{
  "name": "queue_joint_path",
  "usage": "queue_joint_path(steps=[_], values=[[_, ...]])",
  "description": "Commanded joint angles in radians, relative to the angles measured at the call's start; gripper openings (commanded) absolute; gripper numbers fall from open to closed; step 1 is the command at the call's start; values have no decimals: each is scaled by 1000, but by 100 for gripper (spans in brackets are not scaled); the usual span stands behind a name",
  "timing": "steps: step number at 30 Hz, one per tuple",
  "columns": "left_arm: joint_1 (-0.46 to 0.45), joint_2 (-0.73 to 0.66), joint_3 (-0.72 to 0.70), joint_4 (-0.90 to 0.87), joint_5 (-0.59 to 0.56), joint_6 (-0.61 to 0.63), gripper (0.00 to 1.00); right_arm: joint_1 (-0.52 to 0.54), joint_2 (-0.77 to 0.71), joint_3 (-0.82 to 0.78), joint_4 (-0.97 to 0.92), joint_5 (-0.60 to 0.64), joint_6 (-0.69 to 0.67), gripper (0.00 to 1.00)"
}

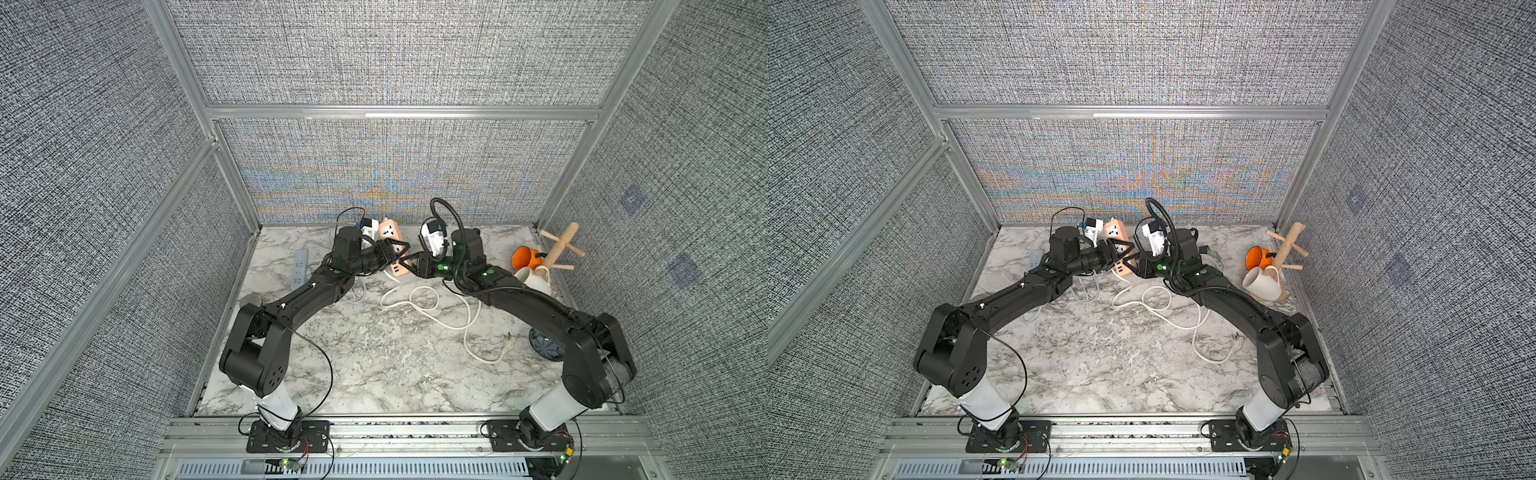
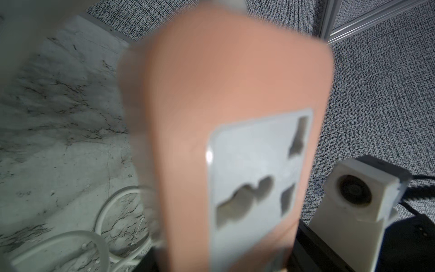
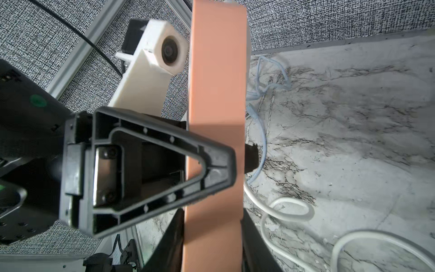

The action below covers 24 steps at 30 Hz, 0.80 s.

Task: Unwrap the cord wrapped around the power strip
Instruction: Adjust the power strip.

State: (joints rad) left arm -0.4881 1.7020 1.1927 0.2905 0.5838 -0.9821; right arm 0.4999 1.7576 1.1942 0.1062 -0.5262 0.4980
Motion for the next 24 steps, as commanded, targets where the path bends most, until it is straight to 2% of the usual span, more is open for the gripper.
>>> queue_joint_path(steps=[1, 5, 10, 13, 15, 20, 21, 22, 24], values=[[-4, 5, 31, -46, 20, 49, 17, -32, -36, -29, 22, -36, -87, 51], [-3, 27, 80, -79, 52, 58, 6, -95, -162, -112, 27, -51, -148, 72], [-4, 73, 151, -62, 178, 13, 0, -223, -246, -230, 41, -89, -212, 74], [-3, 87, 180, -14, 297, -55, 0, -251, -188, -278, 108, -145, -239, 72], [-3, 73, 198, -41, 366, -56, 0, -249, -114, -270, 133, -196, -253, 70], [-6, -2, 281, -392, 401, 180, 0, -185, 30, -270, 309, -180, -213, 69], [-6, -12, 287, -409, 419, 192, 0, -166, 46, -278, 369, -175, -197, 72], [-6, -18, 288, -409, 435, 190, 0, -153, 59, -286, 423, -175, -179, 81], [-6, -32, 281, -394, 465, 174, 0, -129, 88, -294, 525, -182, -136, 89]])
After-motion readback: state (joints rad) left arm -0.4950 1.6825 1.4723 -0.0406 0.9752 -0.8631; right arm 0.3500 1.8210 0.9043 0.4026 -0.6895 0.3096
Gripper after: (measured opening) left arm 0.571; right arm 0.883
